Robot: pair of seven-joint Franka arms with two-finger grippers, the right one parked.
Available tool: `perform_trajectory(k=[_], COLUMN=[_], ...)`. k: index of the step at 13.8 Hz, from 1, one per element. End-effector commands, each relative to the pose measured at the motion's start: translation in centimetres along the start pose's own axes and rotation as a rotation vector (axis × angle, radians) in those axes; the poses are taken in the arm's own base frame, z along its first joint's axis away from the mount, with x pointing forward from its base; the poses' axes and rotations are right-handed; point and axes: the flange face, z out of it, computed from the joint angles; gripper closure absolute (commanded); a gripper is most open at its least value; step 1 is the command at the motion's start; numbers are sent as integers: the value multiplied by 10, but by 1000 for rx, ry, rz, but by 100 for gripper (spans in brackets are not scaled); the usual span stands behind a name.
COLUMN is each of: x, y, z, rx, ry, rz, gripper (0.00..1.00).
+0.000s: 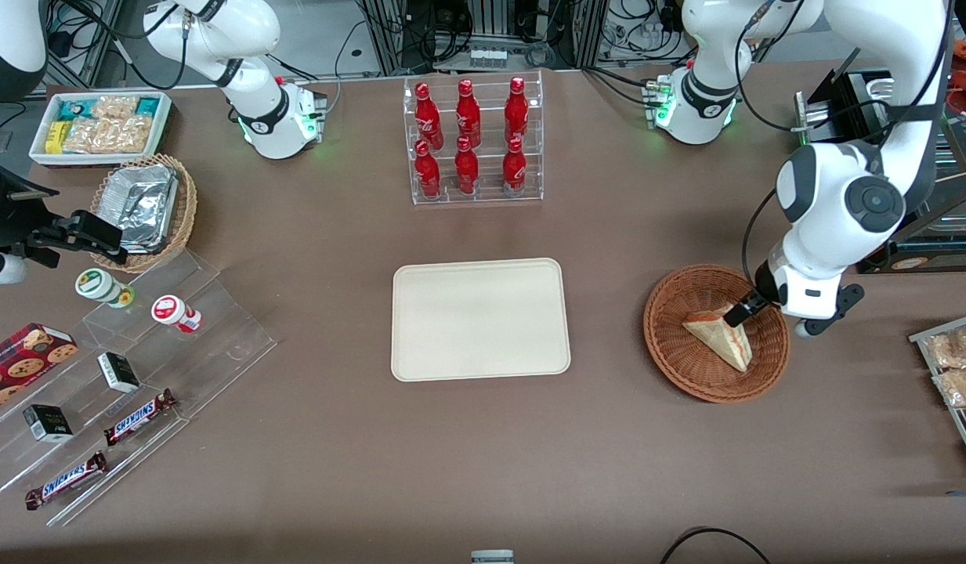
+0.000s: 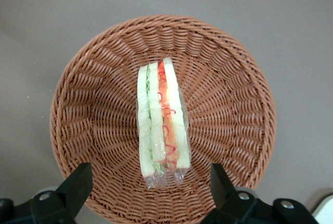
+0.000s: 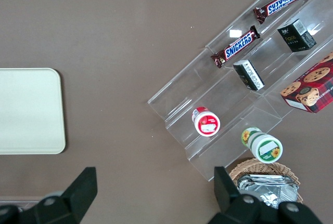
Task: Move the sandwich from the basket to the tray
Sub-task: 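Lower the left gripper and close it on the wrapped sandwich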
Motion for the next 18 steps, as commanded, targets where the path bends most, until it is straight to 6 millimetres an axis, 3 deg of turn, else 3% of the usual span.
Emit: perform_trajectory(k=[1,11,13,17,18], x=[-1,-1,-2,-3,-1], y=[4,6,4,4,6], z=[13,65,75,82,79], rx=[-6,4,13,19,17], ry=[-4,-26,-38,-46,-43], rz=[-23,-32,-34,-28,-26], gripper=[0,0,5,73,86])
